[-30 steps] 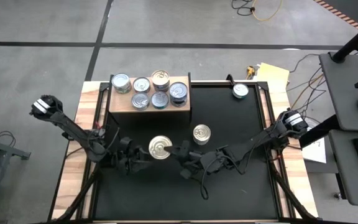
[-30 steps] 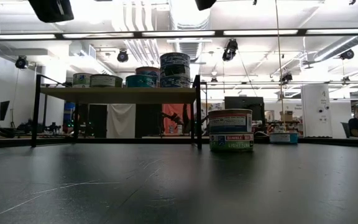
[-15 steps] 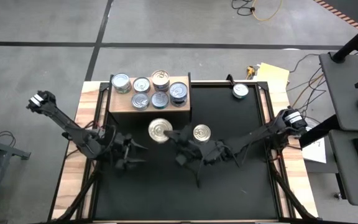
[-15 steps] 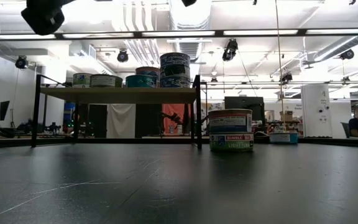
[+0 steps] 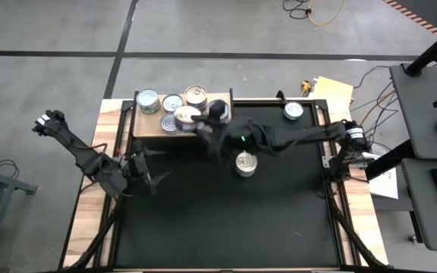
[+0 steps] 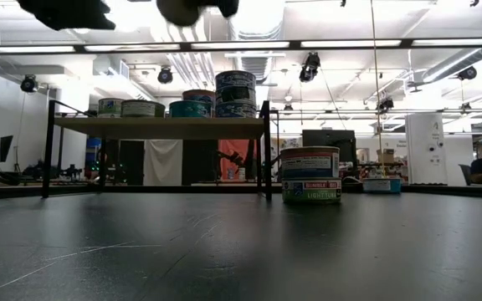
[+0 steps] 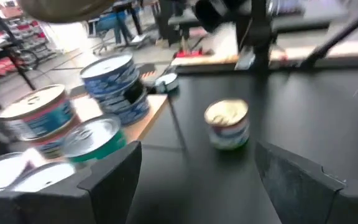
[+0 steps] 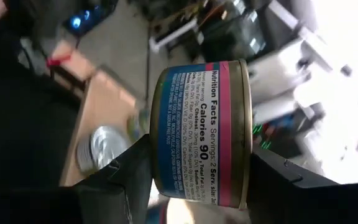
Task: Stack canned seafood by type on shelf
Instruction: Stack the blue/pink tuna can on top of the other blue/pink tuna can on the shelf
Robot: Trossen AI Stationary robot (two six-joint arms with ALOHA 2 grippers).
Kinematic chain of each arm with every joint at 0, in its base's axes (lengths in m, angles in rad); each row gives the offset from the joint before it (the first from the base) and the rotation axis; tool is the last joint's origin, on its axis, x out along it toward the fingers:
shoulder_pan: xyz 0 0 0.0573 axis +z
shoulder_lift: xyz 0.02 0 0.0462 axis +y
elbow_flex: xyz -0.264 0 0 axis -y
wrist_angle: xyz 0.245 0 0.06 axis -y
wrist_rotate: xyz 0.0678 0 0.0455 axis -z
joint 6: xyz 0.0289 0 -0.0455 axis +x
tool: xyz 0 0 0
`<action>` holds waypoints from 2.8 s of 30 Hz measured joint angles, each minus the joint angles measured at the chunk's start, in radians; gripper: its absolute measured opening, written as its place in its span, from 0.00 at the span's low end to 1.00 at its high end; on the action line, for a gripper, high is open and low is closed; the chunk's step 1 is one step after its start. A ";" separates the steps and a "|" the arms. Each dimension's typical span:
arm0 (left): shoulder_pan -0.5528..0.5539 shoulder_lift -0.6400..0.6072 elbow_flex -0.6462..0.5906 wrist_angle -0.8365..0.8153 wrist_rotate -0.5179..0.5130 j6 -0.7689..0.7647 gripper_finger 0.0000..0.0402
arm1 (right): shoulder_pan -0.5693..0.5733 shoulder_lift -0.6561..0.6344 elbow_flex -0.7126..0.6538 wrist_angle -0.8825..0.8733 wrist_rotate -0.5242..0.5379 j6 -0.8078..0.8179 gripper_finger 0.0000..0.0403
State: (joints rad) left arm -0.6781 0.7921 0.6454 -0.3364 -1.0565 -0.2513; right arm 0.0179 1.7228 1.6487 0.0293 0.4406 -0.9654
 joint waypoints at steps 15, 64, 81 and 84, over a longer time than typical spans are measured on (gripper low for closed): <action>0.000 0.003 -0.023 -0.184 -0.264 -0.053 0.74 | -0.165 0.018 0.100 -0.230 -0.030 0.031 0.47; -0.001 0.080 -0.002 -0.004 -0.191 0.047 0.74 | -0.229 0.274 0.699 -0.708 -0.082 0.241 0.46; 0.000 0.074 -0.005 -0.115 -0.497 0.087 0.74 | -0.257 0.371 0.682 -0.700 -0.003 0.269 0.49; 0.000 0.079 -0.007 -0.136 -0.461 0.084 0.74 | -0.259 0.394 0.682 -0.707 -0.001 0.267 0.49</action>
State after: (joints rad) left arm -0.6785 0.8713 0.6381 -0.4725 -1.5179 -0.1669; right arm -0.2407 2.1166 2.3306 -0.6772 0.4394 -0.6983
